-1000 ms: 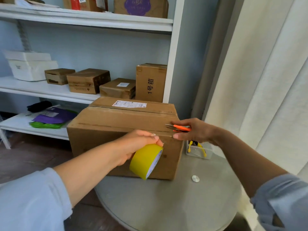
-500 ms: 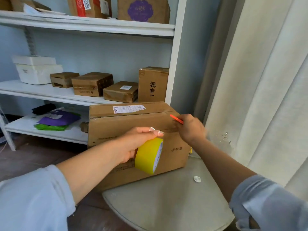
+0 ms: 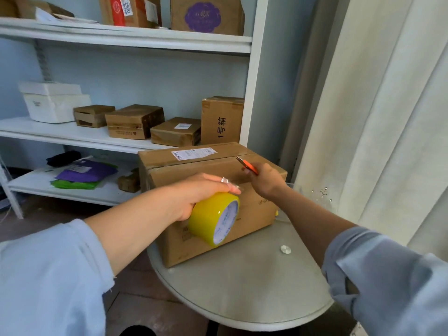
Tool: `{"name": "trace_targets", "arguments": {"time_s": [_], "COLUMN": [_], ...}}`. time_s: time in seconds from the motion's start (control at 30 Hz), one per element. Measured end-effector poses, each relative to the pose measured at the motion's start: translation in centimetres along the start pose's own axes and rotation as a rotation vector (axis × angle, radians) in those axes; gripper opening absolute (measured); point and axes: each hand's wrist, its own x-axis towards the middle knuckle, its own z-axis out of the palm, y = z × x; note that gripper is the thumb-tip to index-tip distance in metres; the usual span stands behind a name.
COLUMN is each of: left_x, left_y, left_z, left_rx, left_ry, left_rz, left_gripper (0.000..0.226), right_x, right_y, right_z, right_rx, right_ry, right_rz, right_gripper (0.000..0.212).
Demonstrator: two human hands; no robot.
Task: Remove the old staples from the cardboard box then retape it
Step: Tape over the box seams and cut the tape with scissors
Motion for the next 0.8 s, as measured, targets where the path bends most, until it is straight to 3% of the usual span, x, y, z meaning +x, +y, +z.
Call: {"name": "trace_targets", "arguments": {"time_s": [0.2,0.33,0.47,0.63,0.8], "left_x": [-2.1,-2.1,-2.2,-1.9,-2.0], "left_y": [-2.2,-3.8,-3.6,-3.0,-3.4], "left_z": [-3.1,-4.6,-5.2,-6.2,-5.4], "left_rx": [0.372,0.549,0.650,0.638,0.593], "left_ry": [-0.296,-0.222,-0.262,-0.095,-0.202], "left_rz": [-0.276,-0.348,-0.448,-0.328,-0.269], "left_gripper": [0.015,0.018,0.014,0.016,0.020], "right_x": [-3.1,-5.1,-5.3,-4.6,-3.8], "right_y": [-2.4,-3.2,-3.7,-4.3,-4.6], "right_z": [3.3,2.9,3.0,3.4,2.8], "right_rx": [-0.011,-0.002,-0.019,0.019,0.172], "right_ry": [-0.030,-0.025,-0.001,-0.029,-0.054], "right_rz": [-0.078,-0.107,-0.113,-0.089,0.007], "right_gripper": [0.036,0.036,0.040,0.038,0.032]}}
